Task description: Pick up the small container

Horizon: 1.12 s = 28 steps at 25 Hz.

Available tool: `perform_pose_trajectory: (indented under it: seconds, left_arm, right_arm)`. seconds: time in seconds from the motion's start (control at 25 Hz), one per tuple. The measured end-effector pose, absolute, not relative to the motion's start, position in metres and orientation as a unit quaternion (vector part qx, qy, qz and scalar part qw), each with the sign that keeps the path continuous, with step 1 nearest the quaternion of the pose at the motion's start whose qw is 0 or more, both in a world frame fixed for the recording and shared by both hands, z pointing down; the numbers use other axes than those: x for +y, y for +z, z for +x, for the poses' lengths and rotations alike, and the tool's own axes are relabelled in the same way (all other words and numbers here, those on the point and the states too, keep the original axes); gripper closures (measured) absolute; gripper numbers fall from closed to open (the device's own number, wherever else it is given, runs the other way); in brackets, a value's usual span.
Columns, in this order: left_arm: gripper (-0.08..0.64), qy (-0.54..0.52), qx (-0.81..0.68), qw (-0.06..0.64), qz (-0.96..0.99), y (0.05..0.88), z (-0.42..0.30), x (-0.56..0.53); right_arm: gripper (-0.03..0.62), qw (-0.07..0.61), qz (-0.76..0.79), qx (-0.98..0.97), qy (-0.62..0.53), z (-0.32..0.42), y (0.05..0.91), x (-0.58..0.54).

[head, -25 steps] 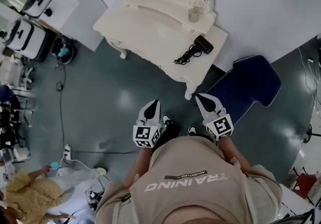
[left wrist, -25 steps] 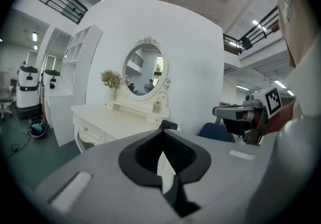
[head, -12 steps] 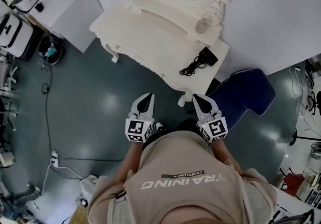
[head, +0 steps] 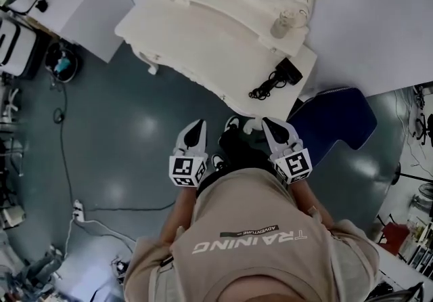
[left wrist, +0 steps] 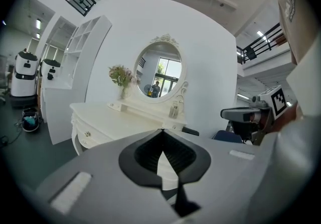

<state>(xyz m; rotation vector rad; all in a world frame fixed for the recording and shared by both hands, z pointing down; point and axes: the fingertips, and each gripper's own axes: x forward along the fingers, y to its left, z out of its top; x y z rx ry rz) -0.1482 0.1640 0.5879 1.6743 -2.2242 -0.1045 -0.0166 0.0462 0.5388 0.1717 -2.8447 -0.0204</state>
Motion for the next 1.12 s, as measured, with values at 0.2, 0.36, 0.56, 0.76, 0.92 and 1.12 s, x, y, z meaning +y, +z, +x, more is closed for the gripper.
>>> perform_pose_trajectory:
  seconds: [0.2, 0.36, 0.56, 0.76, 0.92, 1.12]
  left_arm:
    - [0.543, -0.023, -0.784, 0.186, 0.592, 0.589, -0.173, 0.13]
    - [0.543, 0.007, -0.778, 0.173, 0.604, 0.574, -0.212, 0.095]
    - [0.543, 0.036, -0.767, 0.153, 0.622, 0.548, -0.248, 0.052]
    - [0.543, 0.058, -0.757, 0.149, 0.634, 0.528, -0.265, 0.006]
    - [0.543, 0.067, -0.735, 0.148, 0.658, 0.53, -0.261, -0.035]
    - [0.543, 0.081, -0.695, 0.145, 0.7, 0.535, -0.258, -0.076]
  right_arm:
    - [0.589, 0.135, 0.059, -0.989, 0.014, -0.051, 0.553, 0.009]
    - [0.589, 0.106, 0.057, -0.993, 0.016, -0.098, 0.55, -0.022]
    - [0.589, 0.079, 0.085, -0.993, 0.037, -0.129, 0.544, -0.063]
    - [0.589, 0.067, 0.11, -0.991, 0.05, -0.136, 0.543, -0.103]
    - [0.589, 0.064, 0.14, -0.987, 0.038, -0.127, 0.548, -0.138]
    - [0.589, 0.066, 0.176, -0.981, 0.038, -0.116, 0.547, -0.151]
